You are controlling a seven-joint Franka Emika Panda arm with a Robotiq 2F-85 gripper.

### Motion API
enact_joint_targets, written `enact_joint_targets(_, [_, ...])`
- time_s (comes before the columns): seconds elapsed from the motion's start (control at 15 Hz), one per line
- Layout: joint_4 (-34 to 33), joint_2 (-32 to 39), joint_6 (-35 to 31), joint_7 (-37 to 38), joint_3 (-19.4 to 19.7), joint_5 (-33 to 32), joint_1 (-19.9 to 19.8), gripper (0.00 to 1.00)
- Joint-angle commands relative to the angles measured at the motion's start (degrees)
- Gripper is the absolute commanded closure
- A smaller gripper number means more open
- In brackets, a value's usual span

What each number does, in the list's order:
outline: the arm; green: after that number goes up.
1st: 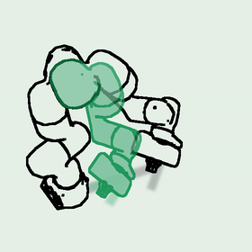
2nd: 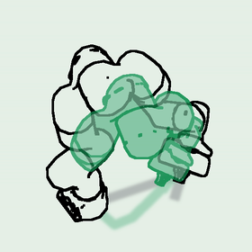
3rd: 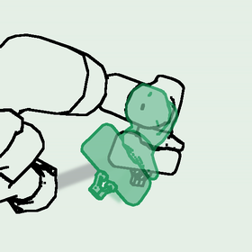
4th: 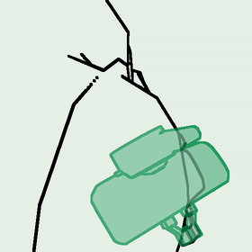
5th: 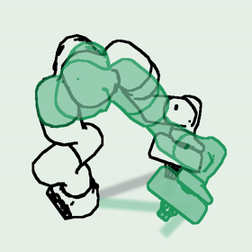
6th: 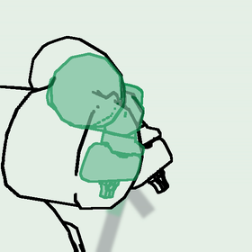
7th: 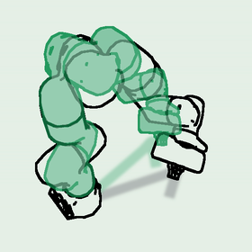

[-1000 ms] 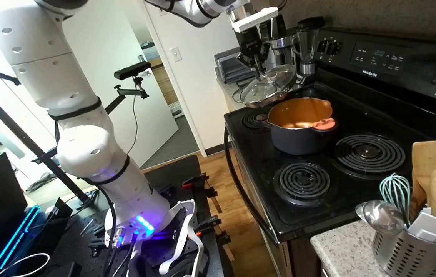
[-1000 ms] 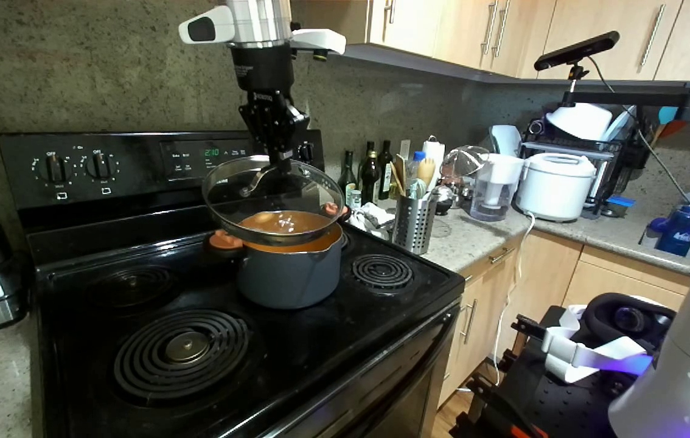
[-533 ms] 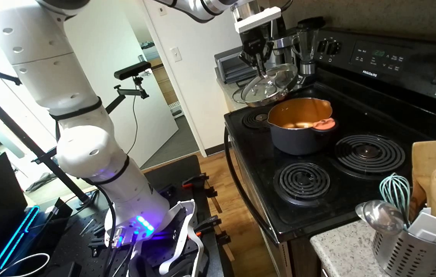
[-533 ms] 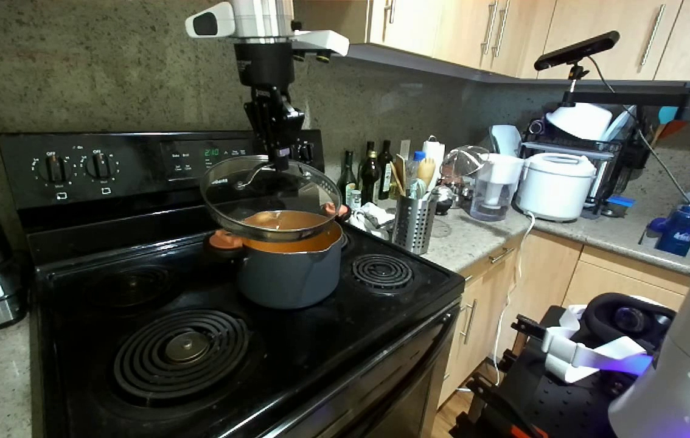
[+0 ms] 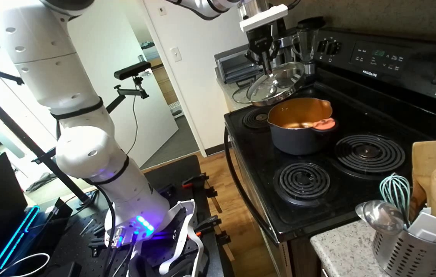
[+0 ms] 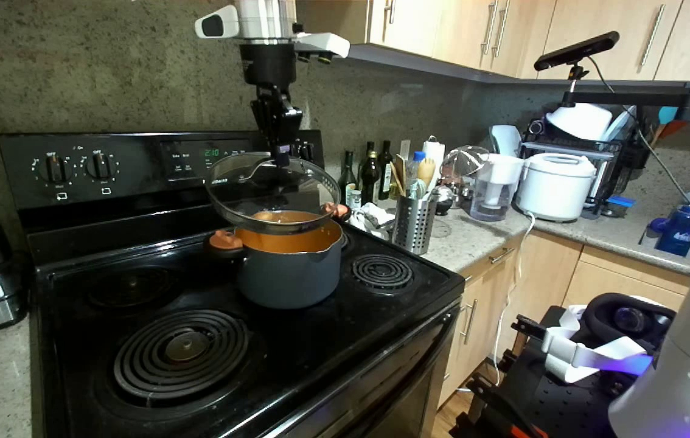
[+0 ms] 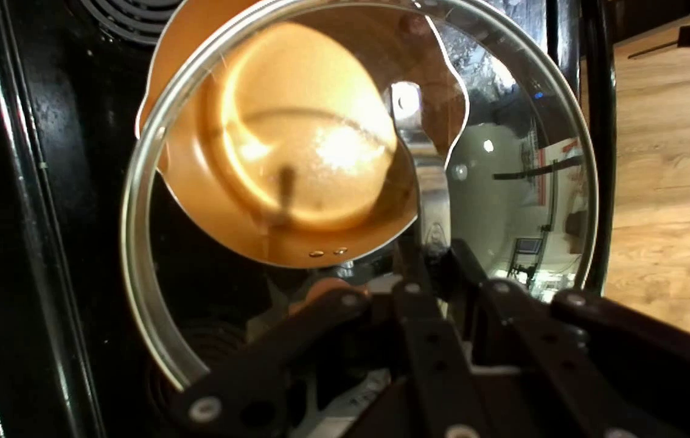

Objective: Cover the pot with the lid on the stove

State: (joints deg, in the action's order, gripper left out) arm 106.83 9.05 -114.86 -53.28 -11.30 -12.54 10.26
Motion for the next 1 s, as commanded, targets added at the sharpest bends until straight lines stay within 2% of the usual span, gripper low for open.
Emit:
enact_joint_targets(0.0, [-2.57,0.82,0.17,1.39,0.65,1.03,-0.86,0.96])
enact_joint_targets(0.67, [-3.86,3.62,0.18,1.66,2.4,1.46,-3.25,0.96])
enact_joint_targets(0.93, [-5.56,5.14,1.9,1.48,2.12,3.86,-3.79,0.96])
